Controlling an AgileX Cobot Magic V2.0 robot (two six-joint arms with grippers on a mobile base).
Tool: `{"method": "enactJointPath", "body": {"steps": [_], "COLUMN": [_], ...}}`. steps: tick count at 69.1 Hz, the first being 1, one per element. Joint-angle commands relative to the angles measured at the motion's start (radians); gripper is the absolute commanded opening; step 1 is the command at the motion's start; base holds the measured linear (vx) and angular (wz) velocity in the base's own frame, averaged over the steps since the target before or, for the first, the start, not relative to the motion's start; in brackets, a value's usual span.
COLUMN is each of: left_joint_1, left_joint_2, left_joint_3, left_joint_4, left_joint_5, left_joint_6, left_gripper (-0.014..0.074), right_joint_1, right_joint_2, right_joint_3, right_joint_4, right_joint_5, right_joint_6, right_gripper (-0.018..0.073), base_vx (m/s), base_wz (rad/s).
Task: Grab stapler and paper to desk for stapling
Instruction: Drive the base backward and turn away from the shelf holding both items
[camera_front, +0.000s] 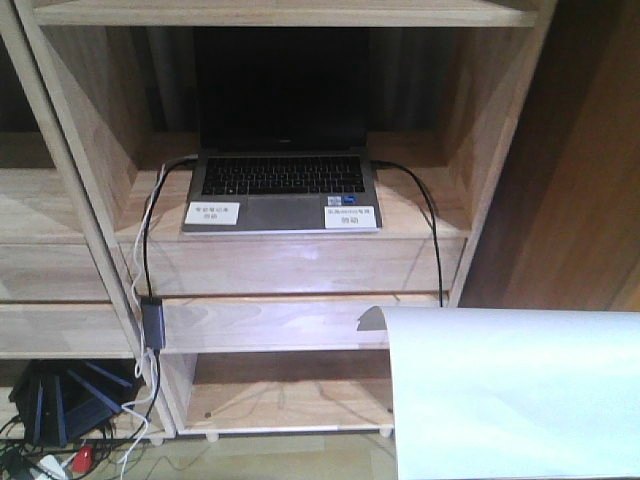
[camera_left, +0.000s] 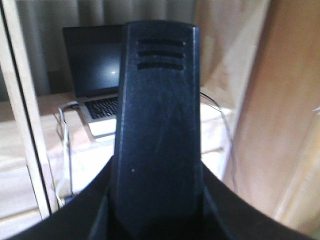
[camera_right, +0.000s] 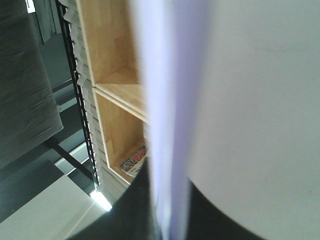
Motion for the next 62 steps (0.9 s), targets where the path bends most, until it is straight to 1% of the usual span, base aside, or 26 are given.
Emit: {"method": "enactJointPath", "body": {"steps": [1,21,38,62], "left_joint_1": [-0.004,-0.004,-0.004,-0.004], "left_joint_2": [0.015,0.015,0.015,0.015], "left_joint_3": [-0.028,-0.028,-0.028,-0.028], "left_joint_4": [0.003,0.003,0.003,0.003], "left_joint_5": [-0.112,-0.112,-0.112,-0.112], "left_joint_6": [-0.003,-0.003,-0.003,-0.003], "left_gripper": [-0.0006,-0.0006,-0.0006,-0.0006], "right_joint_1": [0.001,0.001,0.001,0.001], "right_joint_2": [0.009,0.009,0.009,0.009], "right_joint_3": [-0.028,-0.028,-0.028,-0.028], "right_joint_4": [0.011,0.011,0.011,0.011], "right_joint_5": [-0.057,-0.057,-0.057,-0.057], "right_joint_6": [-0.012,-0.012,-0.012,-0.012], "right_gripper": [-0.0005,-0.0005,-0.0005,-0.0005], "base_vx": [-0.19,-0.16,-0.05,0.00], "base_wz": [-0.05,-0.03,-0.01,0.16]}}
